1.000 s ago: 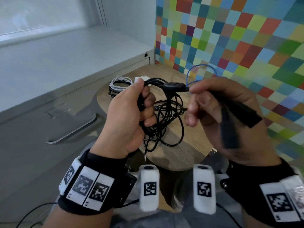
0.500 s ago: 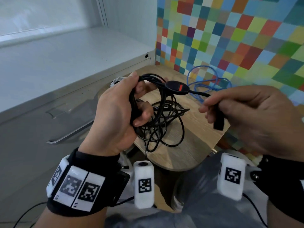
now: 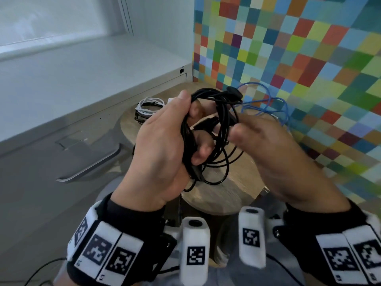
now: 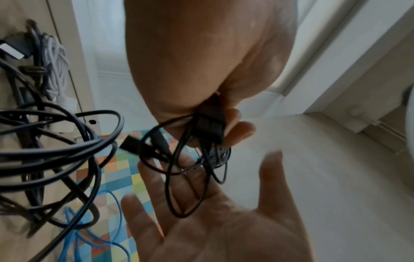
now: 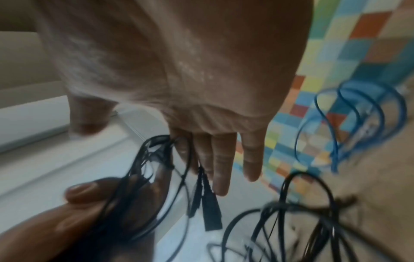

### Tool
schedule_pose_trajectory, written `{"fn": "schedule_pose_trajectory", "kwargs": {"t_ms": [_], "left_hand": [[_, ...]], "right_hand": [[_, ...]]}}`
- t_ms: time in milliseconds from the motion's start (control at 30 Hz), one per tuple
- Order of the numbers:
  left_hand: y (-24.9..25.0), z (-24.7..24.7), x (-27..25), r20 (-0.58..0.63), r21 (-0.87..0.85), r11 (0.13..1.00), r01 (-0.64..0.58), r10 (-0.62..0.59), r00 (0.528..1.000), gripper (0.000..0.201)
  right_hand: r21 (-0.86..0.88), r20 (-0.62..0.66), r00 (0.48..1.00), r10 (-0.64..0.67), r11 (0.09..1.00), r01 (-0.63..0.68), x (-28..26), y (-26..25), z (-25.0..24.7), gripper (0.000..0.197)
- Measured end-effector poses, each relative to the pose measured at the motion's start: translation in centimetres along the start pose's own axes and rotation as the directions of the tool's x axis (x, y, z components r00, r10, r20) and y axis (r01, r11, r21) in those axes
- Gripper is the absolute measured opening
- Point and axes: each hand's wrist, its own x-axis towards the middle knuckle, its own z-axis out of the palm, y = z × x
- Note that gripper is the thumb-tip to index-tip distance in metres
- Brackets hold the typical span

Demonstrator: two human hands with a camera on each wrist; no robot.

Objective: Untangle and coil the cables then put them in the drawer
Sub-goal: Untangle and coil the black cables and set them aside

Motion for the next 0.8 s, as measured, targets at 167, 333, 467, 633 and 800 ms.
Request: {"fn": "schedule_pose_trajectory", "kwargs": {"t_ms": [167,333,467,633,800], "left_hand": [[-0.5,0.3,-0.2,0.045,0.071,0.991,-0.111,0.108,0.993,0.036],[-0.8,0.0,0.1,0.072,0.274,0.944,-0.185,0.172,0.982,0.031],[-1.0,-0.5,0.3,0.073,0.379,0.899,-0.22,0.208,0.975,0.032],[-0.9,-1.1,0.5,0.056,0.426,0.888,-0.173,0.165,0.985,0.037],[-1.0,-1.2,0.6,0.052,0.375,0.916,-0.146,0.137,0.989,0.036]], "right_hand": [[0.146,-0.281,0.959,0.017,0.989,0.025,1.1,1.9,1.9,0.022],[0.191,-0.424,0.904,0.061,0.981,0.024,1.1,2.7,2.0,0.018],[0.166,-0.441,0.897,0.019,0.984,0.061,1.1,3.1,1.8,0.023],[0.354,-0.369,0.93,0.005,0.926,0.135,0.9,2.3,2.3,0.027],[0.481,-0.246,0.966,0.073,0.875,0.057,0.9,1.6,2.6,0.011]]}}
